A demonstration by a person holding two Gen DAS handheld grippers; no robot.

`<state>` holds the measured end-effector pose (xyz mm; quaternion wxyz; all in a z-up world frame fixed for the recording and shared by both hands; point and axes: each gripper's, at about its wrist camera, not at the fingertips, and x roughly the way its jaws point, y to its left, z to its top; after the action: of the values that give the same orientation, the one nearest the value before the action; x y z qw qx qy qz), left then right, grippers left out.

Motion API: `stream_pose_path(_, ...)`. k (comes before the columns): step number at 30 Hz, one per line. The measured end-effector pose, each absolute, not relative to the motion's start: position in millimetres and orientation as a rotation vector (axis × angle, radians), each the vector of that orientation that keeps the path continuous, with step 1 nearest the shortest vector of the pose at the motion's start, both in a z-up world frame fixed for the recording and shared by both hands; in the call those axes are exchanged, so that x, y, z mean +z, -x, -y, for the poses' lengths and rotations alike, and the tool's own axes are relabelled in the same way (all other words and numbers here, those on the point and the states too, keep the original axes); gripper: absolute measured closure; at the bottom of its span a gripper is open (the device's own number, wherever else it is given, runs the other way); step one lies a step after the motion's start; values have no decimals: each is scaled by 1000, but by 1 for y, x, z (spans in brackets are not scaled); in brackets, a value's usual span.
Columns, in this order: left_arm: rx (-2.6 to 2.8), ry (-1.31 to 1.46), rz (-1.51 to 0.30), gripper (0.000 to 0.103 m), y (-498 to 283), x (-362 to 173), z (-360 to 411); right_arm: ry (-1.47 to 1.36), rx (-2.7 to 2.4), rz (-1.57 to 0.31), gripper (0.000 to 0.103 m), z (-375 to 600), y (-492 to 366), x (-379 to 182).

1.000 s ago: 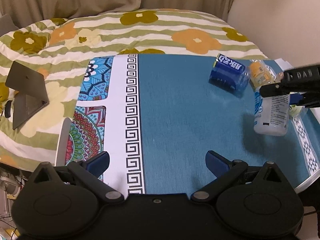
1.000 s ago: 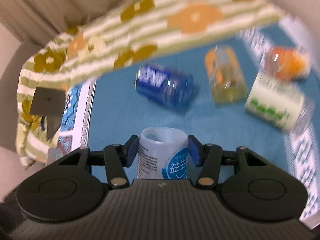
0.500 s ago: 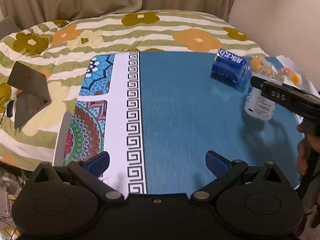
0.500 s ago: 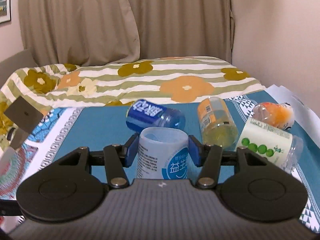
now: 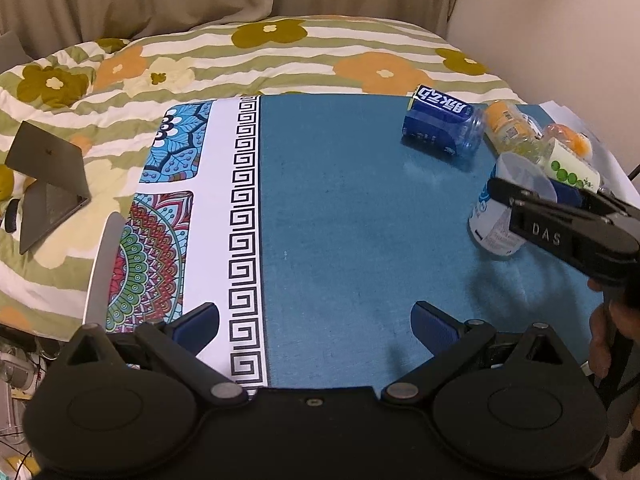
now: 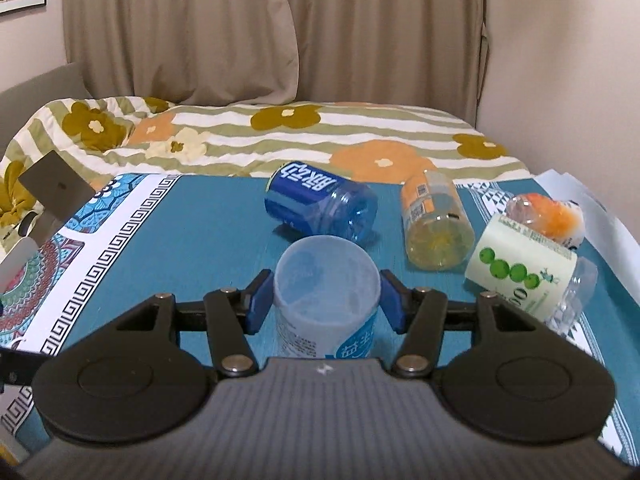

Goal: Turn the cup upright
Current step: 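Lift the white cup with the right gripper and rotate it opening-up onto the cloth, then open the right gripper and withdraw it from the upright cup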

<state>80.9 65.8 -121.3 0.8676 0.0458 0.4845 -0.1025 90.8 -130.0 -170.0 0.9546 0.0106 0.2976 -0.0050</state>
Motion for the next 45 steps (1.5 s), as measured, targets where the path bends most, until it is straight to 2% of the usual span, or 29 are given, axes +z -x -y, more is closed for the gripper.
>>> stream_pose_path(5, -211, -91, -1013, 0, -80, -120, -63, -15, 1, -618, 32, 130, -87, -170)
stream_pose_path(11, -200, -85, -1011, 0, -78, -119, -61, -24, 14, -628, 26, 131, -85, -168)
stream_pose_path(14, -193, -81, -1008, 0, -76, -117, -61, -21, 16, -617, 0, 132, -83, -165)
stream_pose_path(26, -153, -71, -943, 0, -57, -82, -47, -56, 41, -669, 0, 158, -69, -119)
stream_pose_path(36, -99, -61, -875, 0, -27, -29, -31, -55, 15, -861, 0, 200, -33, -54)
stream_pose_path(45, -70, -107, -884, 0, -1, -24, -11, -50, -44, -964, 0, 227, 0, -47)
